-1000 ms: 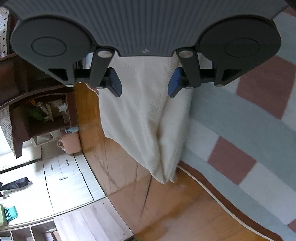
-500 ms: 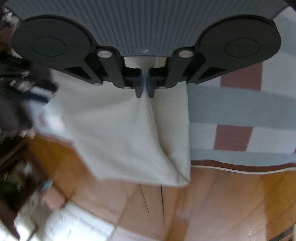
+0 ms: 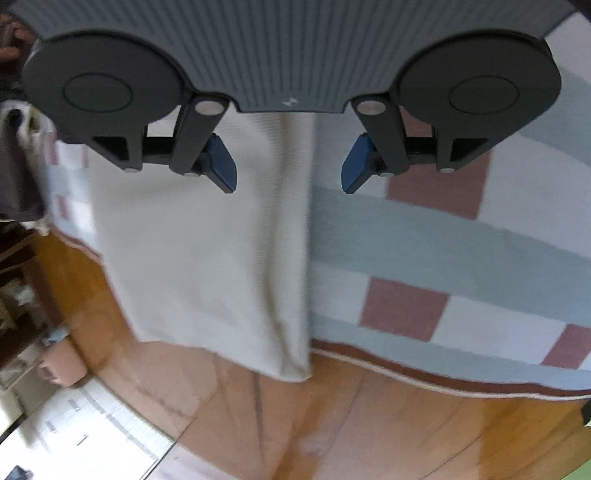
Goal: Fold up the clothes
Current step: 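Lift the shirt end with the right gripper and fold it toward the left gripper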
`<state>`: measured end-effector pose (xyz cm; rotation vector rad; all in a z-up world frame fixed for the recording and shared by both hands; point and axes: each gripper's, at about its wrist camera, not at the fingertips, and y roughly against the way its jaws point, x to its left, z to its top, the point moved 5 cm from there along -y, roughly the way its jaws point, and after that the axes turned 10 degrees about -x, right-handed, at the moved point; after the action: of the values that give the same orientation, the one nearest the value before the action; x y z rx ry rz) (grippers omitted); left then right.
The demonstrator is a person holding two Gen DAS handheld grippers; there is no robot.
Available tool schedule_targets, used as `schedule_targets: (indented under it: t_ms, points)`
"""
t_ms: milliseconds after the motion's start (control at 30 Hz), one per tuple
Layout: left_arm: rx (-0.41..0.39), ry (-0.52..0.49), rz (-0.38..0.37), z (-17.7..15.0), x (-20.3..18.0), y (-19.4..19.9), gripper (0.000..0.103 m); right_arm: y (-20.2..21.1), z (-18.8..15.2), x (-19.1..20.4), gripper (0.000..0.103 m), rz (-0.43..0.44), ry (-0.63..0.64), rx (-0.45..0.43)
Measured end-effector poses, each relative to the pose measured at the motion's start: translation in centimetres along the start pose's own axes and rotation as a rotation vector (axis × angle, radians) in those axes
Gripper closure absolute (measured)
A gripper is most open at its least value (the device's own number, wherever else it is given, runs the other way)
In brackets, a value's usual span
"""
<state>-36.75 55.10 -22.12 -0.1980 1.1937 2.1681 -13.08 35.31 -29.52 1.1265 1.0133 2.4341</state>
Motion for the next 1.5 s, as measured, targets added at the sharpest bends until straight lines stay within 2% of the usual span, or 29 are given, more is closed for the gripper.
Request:
schedule_targets:
  t_ms: [67, 200, 233, 300, 333, 367, 400, 433, 467, 533, 633, 767, 867, 967, 1000, 1067, 1133, 1200, 1233, 1267, 1300, 1333, 1433, 1500]
  points:
    - [-0.018, -0.023, -0.052, 0.1, -1.2, 0.1, 0.041, -0.6, -1.0, -0.9, 0.033, 0.055, -0.096, 0.047]
    - [-0.034, -0.117, -0.115, -0.3, -4.0, 0.0, 0.041, -0.6, -1.5, -0.9, 0.034, 0.112, -0.101, 0.036]
    - [-0.036, -0.146, -0.130, -0.4, -4.7, 0.0, 0.041, -0.6, -1.6, -0.8, 0.036, 0.125, -0.092, 0.037]
    - [-0.042, -0.201, -0.161, -0.9, -6.0, 0.1, 0.041, -0.7, -1.8, -0.5, 0.043, 0.141, -0.069, 0.031]
    - [-0.045, -0.225, -0.180, -1.1, -6.6, 0.2, 0.041, -0.6, -1.8, -0.1, 0.053, 0.151, -0.041, 0.027]
    - [-0.048, -0.243, -0.199, -1.3, -7.2, 0.5, 0.041, -0.6, -1.9, 0.2, 0.069, 0.161, -0.013, 0.023]
    - [-0.052, -0.262, -0.219, -1.4, -7.8, 0.8, 0.041, -0.5, -1.9, 0.6, 0.076, 0.173, 0.015, 0.015]
    - [-0.054, -0.277, -0.244, -1.6, -8.3, 0.9, 0.041, -0.2, -1.6, 1.1, 0.078, 0.190, 0.043, -0.004]
    - [-0.054, -0.293, -0.274, -1.8, -8.8, 1.0, 0.041, 0.2, -1.2, 1.6, 0.079, 0.211, 0.059, -0.022]
    - [-0.046, -0.361, -0.367, -2.6, -10.8, 1.8, 0.040, 0.9, 0.2, 2.2, 0.080, 0.269, 0.004, -0.038]
    - [-0.043, -0.455, -0.465, -4.2, -13.7, 3.0, 0.029, 1.1, 1.7, 3.4, 0.080, 0.312, -0.033, -0.030]
    - [-0.024, -0.461, -0.506, -5.3, -15.6, 2.6, 0.025, 1.1, 3.5, 5.6, 0.080, 0.341, 0.001, 0.003]
    - [-0.051, -0.469, -0.466, -5.4, -16.0, 2.0, 0.013, 0.8, 4.6, 6.3, 0.080, 0.393, -0.013, 0.029]
    - [-0.078, -0.496, -0.402, -5.3, -15.7, 1.0, 0.012, 0.5, 5.3, 7.2, 0.080, 0.427, -0.025, 0.068]
    - [-0.073, -0.492, -0.386, -5.3, -15.5, 0.6, 0.016, 0.4, 5.4, 7.5, 0.080, 0.435, -0.019, 0.074]
    - [-0.050, -0.473, -0.362, -5.1, -15.0, 0.1, 0.064, 0.2, 5.5, 8.1, 0.079, 0.444, -0.004, 0.088]
    - [-0.076, -0.501, -0.293, -4.9, -14.6, 0.2, 0.073, -0.2, 5.8, 8.2, 0.075, 0.421, 0.017, 0.100]
    - [-0.110, -0.519, -0.224, -4.6, -13.9, 0.5, 0.074, -0.2, 7.2, 7.2, 0.075, 0.423, -0.023, 0.076]
    - [-0.117, -0.501, -0.216, -4.2, -13.3, 0.7, 0.074, -0.2, 7.9, 6.6, 0.068, 0.424, -0.042, 0.064]
    - [-0.118, -0.471, -0.217, -3.8, -12.7, 0.9, 0.074, -0.2, 8.6, 6.1, 0.044, 0.425, -0.062, 0.051]
    - [-0.116, -0.430, -0.226, -3.3, -12.2, 1.0, 0.074, -0.2, 9.3, 5.6, 0.034, 0.425, -0.082, 0.039]
    - [-0.116, -0.402, -0.232, -3.0, -11.8, 1.1, 0.074, -0.2, 10.1, 5.1, 0.028, 0.426, -0.101, 0.027]
    - [-0.124, -0.386, -0.235, -2.5, -11.6, 1.3, 0.074, -0.2, 12.2, 3.5, 0.026, 0.428, -0.160, -0.010]
    - [-0.124, -0.374, -0.240, -2.5, -11.6, 1.3, 0.074, -2.0, 13.2, 1.9, 0.024, 0.418, -0.246, 0.020]
